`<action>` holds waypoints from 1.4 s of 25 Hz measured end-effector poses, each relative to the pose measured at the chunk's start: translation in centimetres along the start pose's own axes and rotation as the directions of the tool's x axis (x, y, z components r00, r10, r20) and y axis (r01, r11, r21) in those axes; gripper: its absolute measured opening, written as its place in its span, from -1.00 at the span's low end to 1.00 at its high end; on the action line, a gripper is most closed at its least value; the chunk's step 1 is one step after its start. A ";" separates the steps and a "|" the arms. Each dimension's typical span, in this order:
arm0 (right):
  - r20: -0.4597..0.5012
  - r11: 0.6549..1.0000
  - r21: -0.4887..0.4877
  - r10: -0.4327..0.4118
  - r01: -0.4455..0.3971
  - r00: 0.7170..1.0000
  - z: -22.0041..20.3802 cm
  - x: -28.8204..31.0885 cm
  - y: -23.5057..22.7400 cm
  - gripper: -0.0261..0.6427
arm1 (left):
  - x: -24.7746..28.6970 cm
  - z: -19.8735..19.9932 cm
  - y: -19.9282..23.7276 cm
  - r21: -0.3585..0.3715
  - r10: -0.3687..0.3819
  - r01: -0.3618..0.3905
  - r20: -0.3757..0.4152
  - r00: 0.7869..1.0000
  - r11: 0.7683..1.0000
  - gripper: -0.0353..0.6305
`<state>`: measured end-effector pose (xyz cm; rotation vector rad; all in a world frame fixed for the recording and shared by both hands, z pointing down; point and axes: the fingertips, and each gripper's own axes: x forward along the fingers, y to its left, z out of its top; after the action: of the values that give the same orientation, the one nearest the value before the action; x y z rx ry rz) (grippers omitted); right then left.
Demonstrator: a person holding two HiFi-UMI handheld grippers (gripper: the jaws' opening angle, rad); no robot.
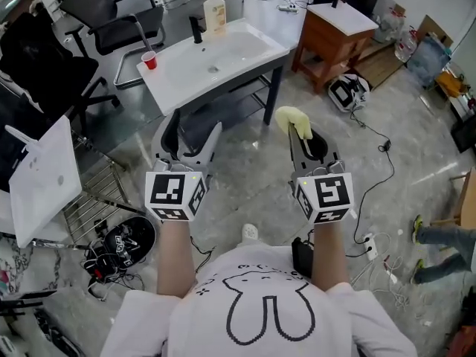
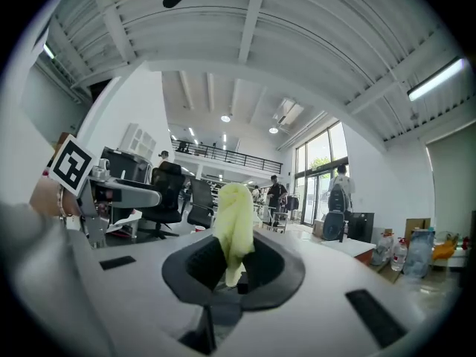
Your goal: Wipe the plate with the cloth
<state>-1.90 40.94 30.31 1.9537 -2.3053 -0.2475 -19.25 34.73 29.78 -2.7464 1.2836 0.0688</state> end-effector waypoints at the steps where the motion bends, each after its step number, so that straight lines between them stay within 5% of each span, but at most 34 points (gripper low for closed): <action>1: 0.001 1.000 0.001 0.007 -0.007 1.000 -0.1 1.0 -0.9 -0.78 | 1.3 -0.1 0.1 -0.010 0.000 0.000 -0.005 1.000 1.000 0.16; 9: -0.005 0.999 0.013 0.030 -0.030 1.000 -1.6 7.4 -5.6 -0.78 | 7.7 -1.1 2.0 -0.058 0.044 -0.045 -0.021 0.999 0.997 0.16; 21: -0.038 0.999 0.042 0.013 -0.011 0.999 -4.7 14.1 -9.1 -0.78 | 15.5 -3.4 6.0 0.005 0.069 -0.069 -0.056 0.996 0.998 0.14; 35: -0.071 1.000 -0.013 -0.004 0.003 0.997 -5.2 30.5 -13.4 -0.78 | 29.3 -6.5 16.7 -0.067 0.073 -0.077 -0.058 0.996 0.995 0.14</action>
<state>6.96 8.52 32.13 1.9282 -2.2513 -0.1895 -13.24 0.99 32.40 -2.7756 1.4244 0.0447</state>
